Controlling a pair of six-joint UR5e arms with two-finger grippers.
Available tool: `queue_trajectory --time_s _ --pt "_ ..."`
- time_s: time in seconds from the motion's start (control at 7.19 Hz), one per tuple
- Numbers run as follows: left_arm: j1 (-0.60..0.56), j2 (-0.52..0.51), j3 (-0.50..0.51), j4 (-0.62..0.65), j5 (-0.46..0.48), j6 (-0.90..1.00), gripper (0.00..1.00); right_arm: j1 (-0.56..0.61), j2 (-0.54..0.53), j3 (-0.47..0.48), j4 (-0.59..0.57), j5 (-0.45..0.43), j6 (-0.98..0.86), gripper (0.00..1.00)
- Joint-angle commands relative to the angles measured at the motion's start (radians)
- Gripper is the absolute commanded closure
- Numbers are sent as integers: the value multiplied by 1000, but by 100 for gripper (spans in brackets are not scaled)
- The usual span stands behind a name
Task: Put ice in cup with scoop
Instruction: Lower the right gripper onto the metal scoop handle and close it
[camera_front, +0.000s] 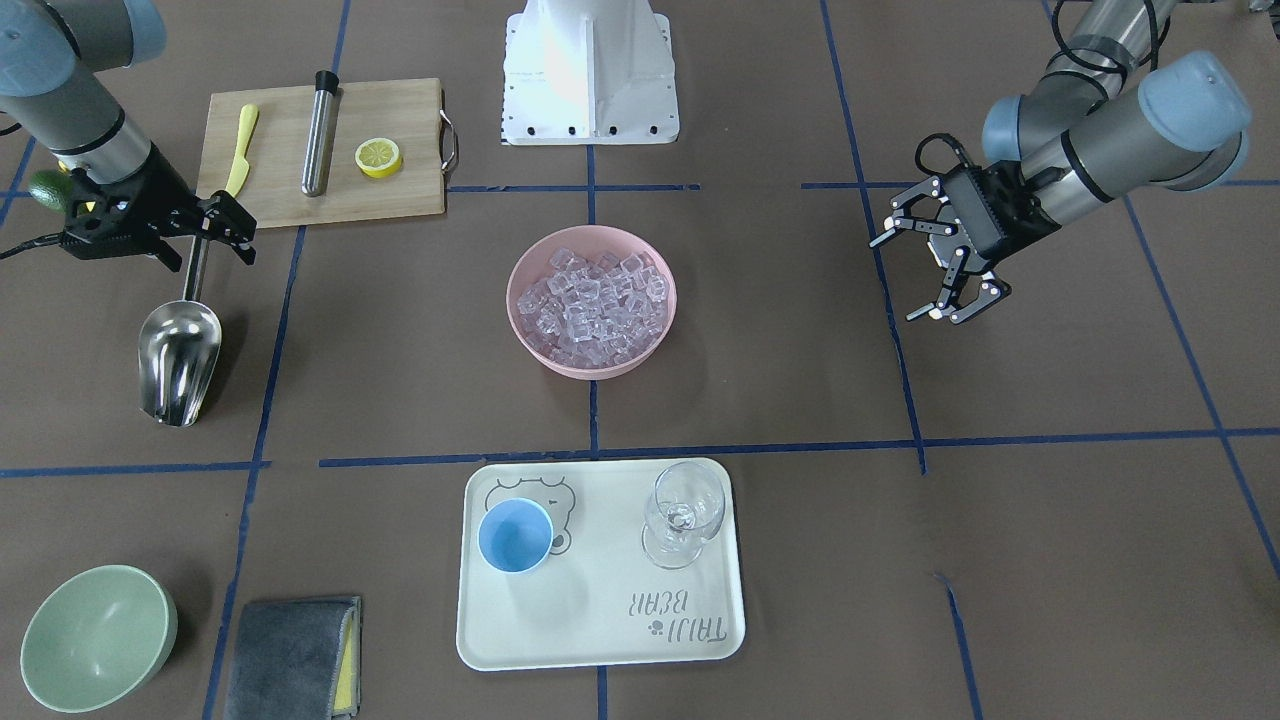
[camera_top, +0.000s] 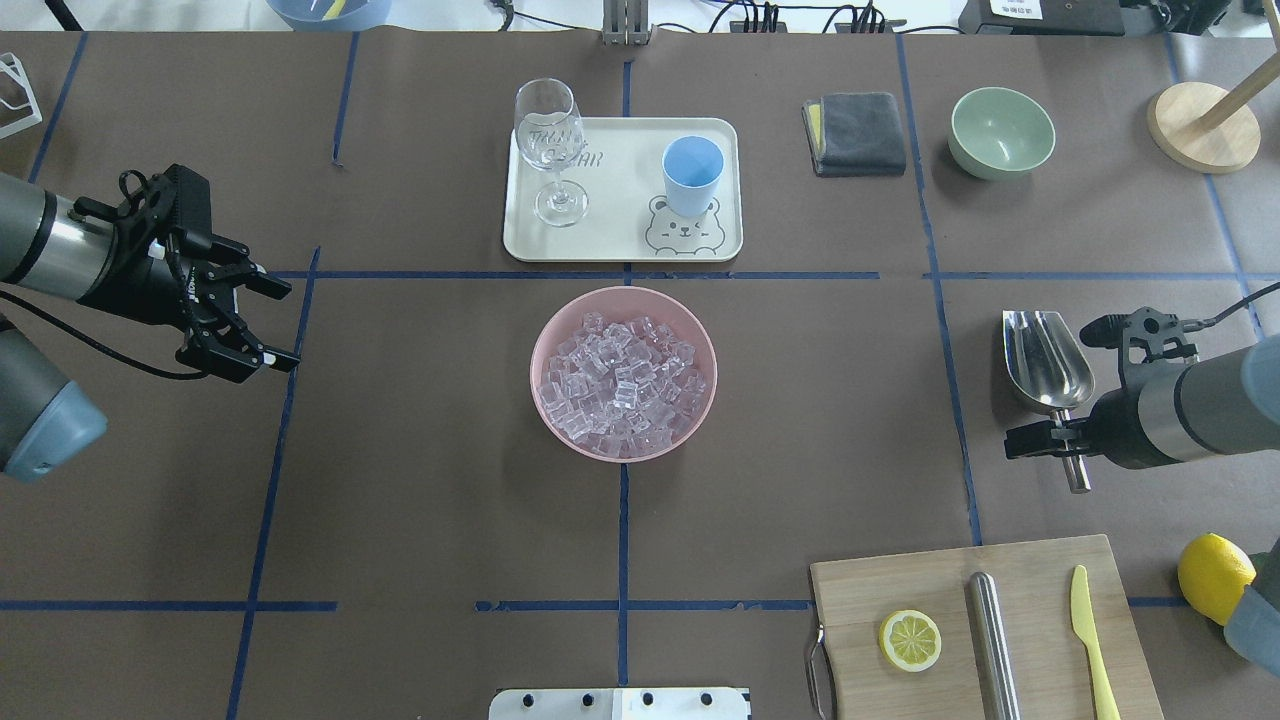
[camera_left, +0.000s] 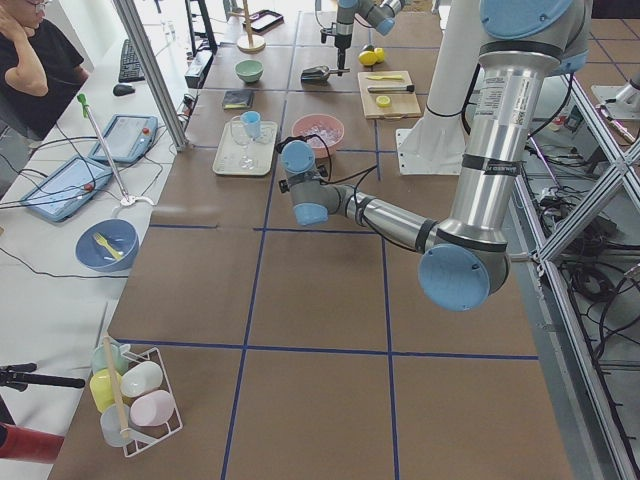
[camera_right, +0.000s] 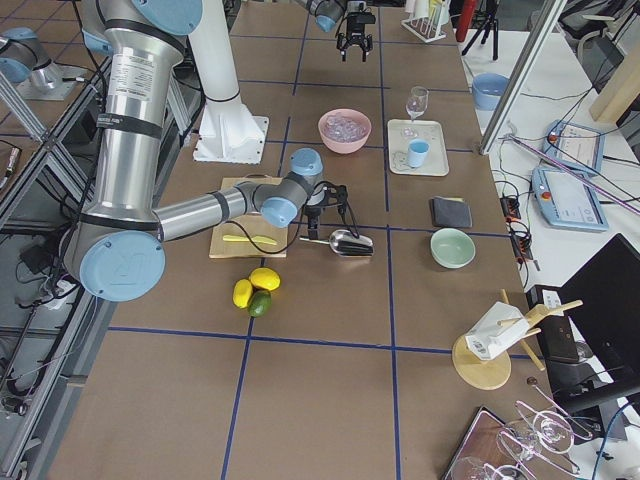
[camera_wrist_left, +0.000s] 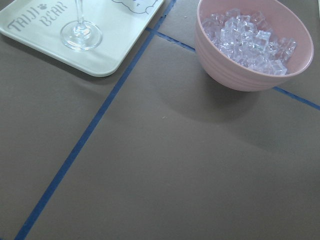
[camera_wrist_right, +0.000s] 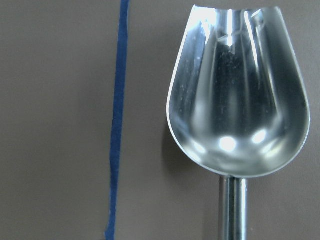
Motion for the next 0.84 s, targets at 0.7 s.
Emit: queue_trajectory --time_s 0.7 --pt "9 -6 18 -28 8 -2 0 -47 -48 -22 28 -39 12 24"
